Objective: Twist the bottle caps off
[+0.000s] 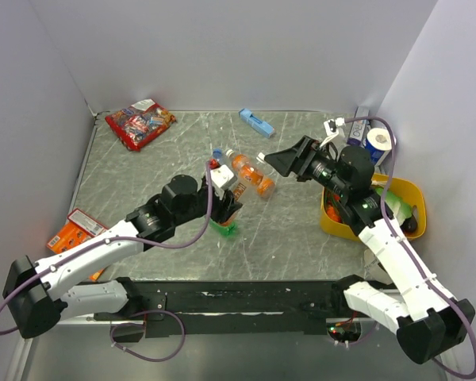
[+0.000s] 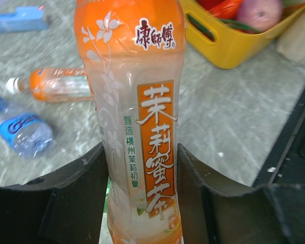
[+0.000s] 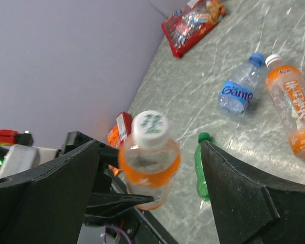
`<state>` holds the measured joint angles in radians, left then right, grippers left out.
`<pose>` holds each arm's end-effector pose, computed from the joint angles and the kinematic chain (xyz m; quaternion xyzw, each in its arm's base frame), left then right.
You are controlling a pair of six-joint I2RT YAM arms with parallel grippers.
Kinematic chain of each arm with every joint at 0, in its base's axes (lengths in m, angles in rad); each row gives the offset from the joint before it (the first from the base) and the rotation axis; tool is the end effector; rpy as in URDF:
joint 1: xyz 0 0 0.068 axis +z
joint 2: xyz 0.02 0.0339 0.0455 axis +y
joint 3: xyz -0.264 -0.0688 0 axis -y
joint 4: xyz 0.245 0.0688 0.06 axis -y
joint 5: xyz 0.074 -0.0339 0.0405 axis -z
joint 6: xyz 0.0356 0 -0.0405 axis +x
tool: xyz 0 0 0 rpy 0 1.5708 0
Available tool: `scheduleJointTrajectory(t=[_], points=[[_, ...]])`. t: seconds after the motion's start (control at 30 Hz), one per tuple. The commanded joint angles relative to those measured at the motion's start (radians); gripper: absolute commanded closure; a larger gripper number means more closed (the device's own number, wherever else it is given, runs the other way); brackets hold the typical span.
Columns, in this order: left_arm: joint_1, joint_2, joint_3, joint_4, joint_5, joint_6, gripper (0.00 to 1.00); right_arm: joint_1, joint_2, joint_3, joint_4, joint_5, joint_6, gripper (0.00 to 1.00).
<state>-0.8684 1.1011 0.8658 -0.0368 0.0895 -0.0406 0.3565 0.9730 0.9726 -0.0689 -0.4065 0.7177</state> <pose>0.1644 -0.1991 0.3207 0.3448 0.7176 -0.2972 0.5271 0.2040 0.0910 0.3842 -0.0068 0.7292 0.4687 0.4986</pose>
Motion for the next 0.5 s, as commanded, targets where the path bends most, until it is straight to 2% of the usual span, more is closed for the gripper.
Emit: scheduleJointTrajectory(t=[0.0, 0.3, 0.47], points=[[-0.017, 0.017, 0.039, 0.003, -0.086, 0.001, 0.50, 0.035, -0.014, 0.008, 0.074, 0.147, -0.004, 0.13], [-0.029, 0.013, 0.042, 0.000, -0.139, -0.005, 0.50, 0.062, 0.078, 0.077, 0.003, 0.143, -0.037, 0.15], [-0.038, 0.008, 0.042, 0.003, -0.128, -0.007, 0.50, 0.084, 0.116, 0.089, 0.033, 0.112, -0.024, 0.17]])
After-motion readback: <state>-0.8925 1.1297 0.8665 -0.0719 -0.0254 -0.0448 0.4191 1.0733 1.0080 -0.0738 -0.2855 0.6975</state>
